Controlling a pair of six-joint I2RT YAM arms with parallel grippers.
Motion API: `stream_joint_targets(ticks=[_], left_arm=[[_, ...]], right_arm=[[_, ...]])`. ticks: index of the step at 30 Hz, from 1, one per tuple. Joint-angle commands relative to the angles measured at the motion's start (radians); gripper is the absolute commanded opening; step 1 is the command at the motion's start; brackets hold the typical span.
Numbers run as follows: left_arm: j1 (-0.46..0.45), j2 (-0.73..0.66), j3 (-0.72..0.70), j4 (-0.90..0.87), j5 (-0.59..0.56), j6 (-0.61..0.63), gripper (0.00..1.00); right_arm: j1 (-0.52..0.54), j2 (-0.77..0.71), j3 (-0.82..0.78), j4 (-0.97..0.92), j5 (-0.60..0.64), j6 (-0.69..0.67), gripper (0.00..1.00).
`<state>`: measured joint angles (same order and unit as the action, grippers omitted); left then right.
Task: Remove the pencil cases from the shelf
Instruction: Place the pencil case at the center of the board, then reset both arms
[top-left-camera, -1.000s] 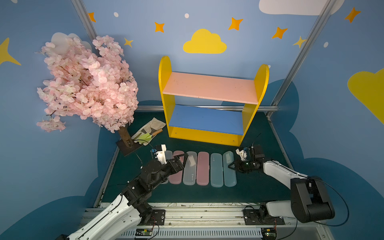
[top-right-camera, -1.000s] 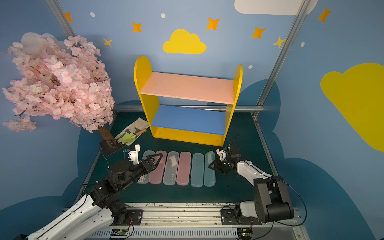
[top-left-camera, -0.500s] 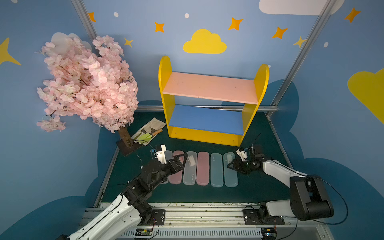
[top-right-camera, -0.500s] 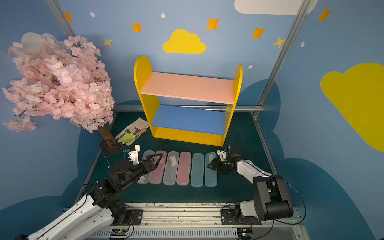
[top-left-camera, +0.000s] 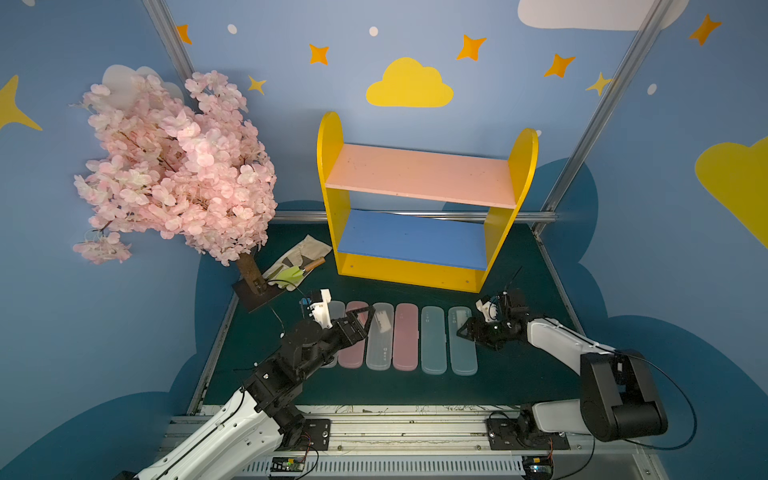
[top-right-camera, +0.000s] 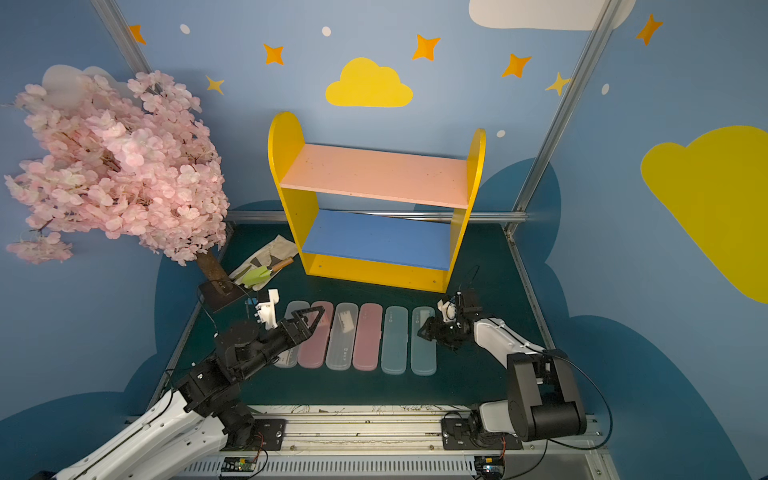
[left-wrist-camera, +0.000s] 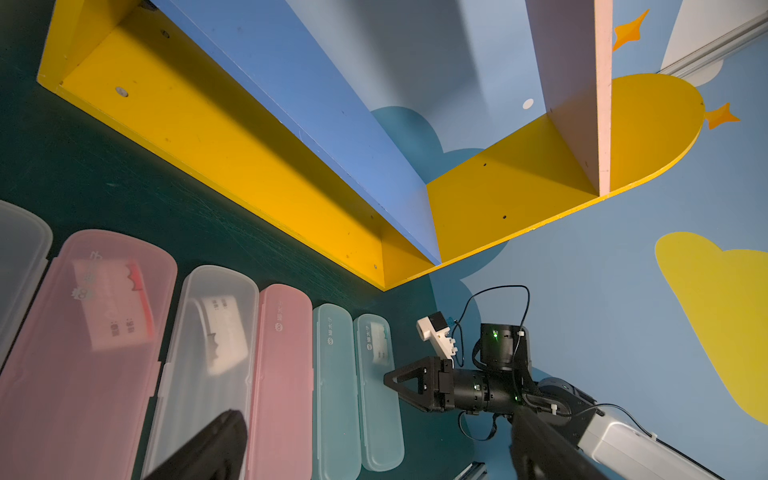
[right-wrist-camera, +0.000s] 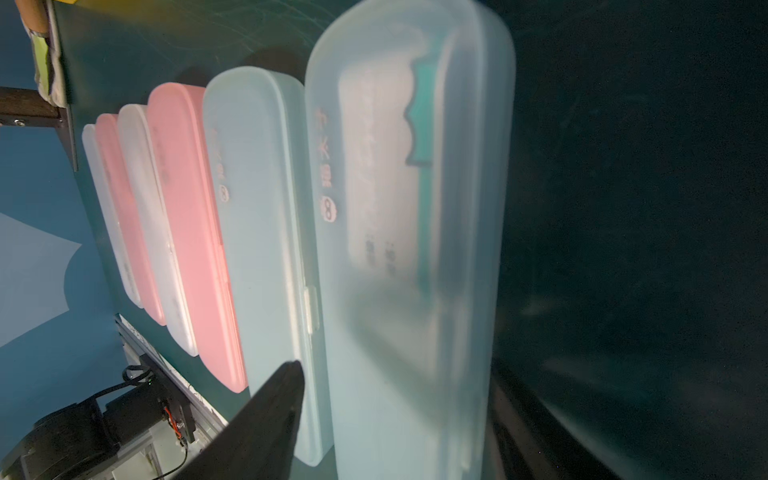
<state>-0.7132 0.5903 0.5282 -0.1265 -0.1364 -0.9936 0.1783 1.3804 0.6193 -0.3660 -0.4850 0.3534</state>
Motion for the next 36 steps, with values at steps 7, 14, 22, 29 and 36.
stream_joint_targets(ticks=[7,14,22,29,36], left_arm=[[0.007,-0.009,0.033,-0.147,-0.155,0.230,1.00],[0.008,-0.006,0.028,-0.113,-0.368,0.526,1.00],[0.035,0.023,-0.055,0.134,-0.485,0.850,1.00],[0.179,-0.010,-0.116,0.209,-0.438,0.921,1.00],[0.420,0.014,-0.183,0.305,-0.272,0.931,1.00]], right_arm=[[-0.002,-0.081,0.035,-0.067,0.072,-0.013,0.91],[-0.002,-0.211,0.038,-0.085,0.179,-0.017,0.99],[-0.002,-0.414,-0.009,0.008,0.346,-0.082,0.99],[-0.002,-0.616,-0.176,0.267,0.514,-0.129,0.99],[-0.012,-0.676,-0.253,0.371,0.648,-0.178,0.99]])
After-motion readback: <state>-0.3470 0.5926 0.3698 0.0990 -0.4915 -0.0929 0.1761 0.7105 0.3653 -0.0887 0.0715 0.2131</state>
